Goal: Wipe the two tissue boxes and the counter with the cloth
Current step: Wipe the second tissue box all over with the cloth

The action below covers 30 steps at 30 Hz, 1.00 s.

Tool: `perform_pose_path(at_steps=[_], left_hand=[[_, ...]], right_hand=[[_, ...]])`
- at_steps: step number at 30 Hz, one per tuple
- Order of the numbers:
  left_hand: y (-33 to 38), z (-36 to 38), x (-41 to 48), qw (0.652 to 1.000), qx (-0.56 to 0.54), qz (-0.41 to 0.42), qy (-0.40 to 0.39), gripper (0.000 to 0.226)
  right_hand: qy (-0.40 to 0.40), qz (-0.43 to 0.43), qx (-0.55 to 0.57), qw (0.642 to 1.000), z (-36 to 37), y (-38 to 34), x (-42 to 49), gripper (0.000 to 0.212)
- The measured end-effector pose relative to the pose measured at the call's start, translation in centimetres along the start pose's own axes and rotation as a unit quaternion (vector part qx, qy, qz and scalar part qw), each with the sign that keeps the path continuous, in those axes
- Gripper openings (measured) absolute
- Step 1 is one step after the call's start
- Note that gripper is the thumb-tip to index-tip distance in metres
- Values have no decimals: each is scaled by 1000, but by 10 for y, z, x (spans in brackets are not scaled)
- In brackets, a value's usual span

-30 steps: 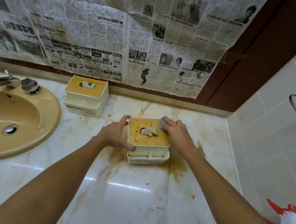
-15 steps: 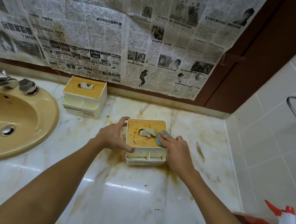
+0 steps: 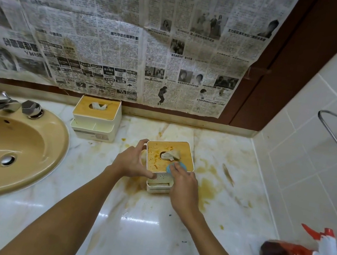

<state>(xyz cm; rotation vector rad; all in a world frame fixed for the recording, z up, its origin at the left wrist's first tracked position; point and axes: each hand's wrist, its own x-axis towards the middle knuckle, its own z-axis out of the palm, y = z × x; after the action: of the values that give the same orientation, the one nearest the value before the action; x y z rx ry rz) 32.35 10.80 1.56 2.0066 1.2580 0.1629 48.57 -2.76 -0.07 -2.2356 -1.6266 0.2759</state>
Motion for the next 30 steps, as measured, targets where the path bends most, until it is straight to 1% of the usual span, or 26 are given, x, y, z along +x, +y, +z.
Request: perform_pose_path(at_steps=[4,7,10,13,16,19,24,27,30], left_hand=[[-2,1,-1,1000,-8,10,7,124],[-2,1,-2,1000,-6,15,6,123],[-3,0,-3,1000,1,16,3,126],[-5,-1,-2,1000,5,21,1,127],[-6,0,-2,1000,5,22,3,127],[-7,2,-1,1000,-1,22,8,128],[-13,5,4,998,-44,39,2,125],[-20,8,5,997,-58,48,-1,127],[-24,12,6,996,-64,64,2,125]], right_hand=[[-24,-36,7,999,8,-26,-3,69],[-32,-59,-12,998,-2,-25,-2,72],[-26,-14,-51,998,-12,-8,1,77],[-5,42,-70,997,-21,6,4,76],[-10,58,-80,995,-24,1,4,72],[-13,27,-68,997,-14,-15,0,69],[-59,-29,-42,997,-8,-32,-1,72],[-91,-65,-33,993,-12,-44,1,68],[-113,-76,-22,990,-11,-58,6,65]])
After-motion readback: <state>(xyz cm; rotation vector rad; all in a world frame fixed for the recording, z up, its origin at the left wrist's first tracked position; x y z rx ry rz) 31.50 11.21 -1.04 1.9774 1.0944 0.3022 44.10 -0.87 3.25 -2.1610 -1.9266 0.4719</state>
